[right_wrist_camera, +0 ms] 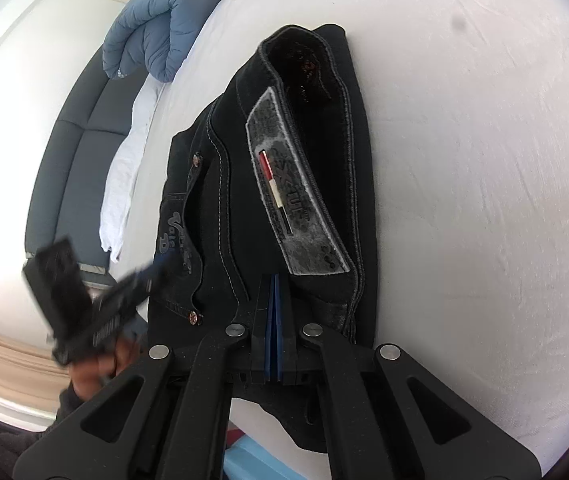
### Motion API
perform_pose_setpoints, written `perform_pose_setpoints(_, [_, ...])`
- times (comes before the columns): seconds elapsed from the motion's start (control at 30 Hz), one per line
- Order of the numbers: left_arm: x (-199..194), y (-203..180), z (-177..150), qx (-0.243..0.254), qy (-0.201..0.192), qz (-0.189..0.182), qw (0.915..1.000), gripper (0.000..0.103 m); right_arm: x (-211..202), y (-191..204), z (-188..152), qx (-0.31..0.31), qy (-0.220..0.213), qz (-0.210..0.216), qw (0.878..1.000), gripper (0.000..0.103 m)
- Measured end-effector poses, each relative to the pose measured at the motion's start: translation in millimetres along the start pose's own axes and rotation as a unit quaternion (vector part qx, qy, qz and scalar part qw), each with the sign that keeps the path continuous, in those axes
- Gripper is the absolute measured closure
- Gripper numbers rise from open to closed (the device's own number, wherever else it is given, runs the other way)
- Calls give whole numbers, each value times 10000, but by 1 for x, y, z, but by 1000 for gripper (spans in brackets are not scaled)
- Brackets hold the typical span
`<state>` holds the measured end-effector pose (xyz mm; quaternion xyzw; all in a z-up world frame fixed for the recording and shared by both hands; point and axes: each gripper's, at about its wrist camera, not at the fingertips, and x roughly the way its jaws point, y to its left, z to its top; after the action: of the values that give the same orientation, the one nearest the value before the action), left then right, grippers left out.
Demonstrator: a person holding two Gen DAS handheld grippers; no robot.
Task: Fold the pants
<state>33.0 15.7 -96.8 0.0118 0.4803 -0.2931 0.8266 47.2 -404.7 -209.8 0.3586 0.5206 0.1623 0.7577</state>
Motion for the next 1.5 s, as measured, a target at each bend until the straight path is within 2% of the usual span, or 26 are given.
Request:
perform_pose_setpoints(0.1, [-6,-5,-11,24,-50,164,9998,95,-3,3,-1,-34,-28,-86,10000,103])
perform_pose_setpoints(0.2, [1,4,-10,-306,11,24,9995,95,-9,13,-3,-168,-57,-349,9992,103])
perform_pose_setpoints(0.3, [10,-1,-8,-68,14,176,9998,95,-14,22,-10,-325,-125,-519,9980,103])
perform_pose_setpoints(0.37, [13,-7,-8,111,10,365,9993,95,-17,15,-16,-214,-250,-369,9988,103])
perform_pose_setpoints(0.5, [17,-9,-4,-3,-18,276,9996,96,-15,-8,-23,-273,-487,149,9983,103])
perform_pose_setpoints(0.63, [14,-14,2,-14,-16,342,9994,96,-20,-2,-24,-384,-491,158,9979,103])
perform_pose_setpoints(0.67, [12,-15,4,-31,-12,365,9993,96,-25,2,-24,-385,-485,99,9980,99])
perform_pose_setpoints(0.7, [9,-16,5,-53,-1,380,9993,92,-29,7,-24,-373,-494,94,9980,99])
perform_pose_setpoints(0.77, [0,-19,9,-80,-3,350,9994,70,-43,17,-25,-395,-627,29,9972,91])
perform_pose_setpoints(0.83, [-15,-26,14,-51,-103,346,9993,21,-60,19,-25,-445,-812,22,9957,81])
perform_pose_setpoints(0.9, [-36,-33,21,65,-433,824,9956,4,-74,16,-23,-347,-960,12,9948,56])
perform_pose_setpoints(0.93, [-44,-34,25,111,-548,896,9944,4,-80,12,-22,-269,-1057,9,9940,31])
perform_pose_setpoints(0.97, [-51,-32,30,109,-576,903,9942,4,-86,8,-21,-163,-1196,-30,9927,24])
perform_pose_setpoints(1.07, [-51,-13,44,-72,-583,1069,9925,4,-93,-2,-13,-22,-1293,-80,9916,24])
perform_pose_setpoints(1.13, [-38,6,50,-225,-304,1103,9932,4,-89,-4,-6,-23,-1200,-145,9927,24])
perform_pose_setpoints(1.23, [-18,25,55,-322,84,872,9956,4,-80,-12,7,88,-955,91,9953,24])
perform_pose_setpoints(1.37, [7,36,63,-375,379,745,9958,4,-55,-21,23,202,-626,-137,9977,26])
perform_pose_setpoints(1.5, [29,39,70,-499,687,622,9944,5,-44,-22,34,221,-534,-66,9983,26])
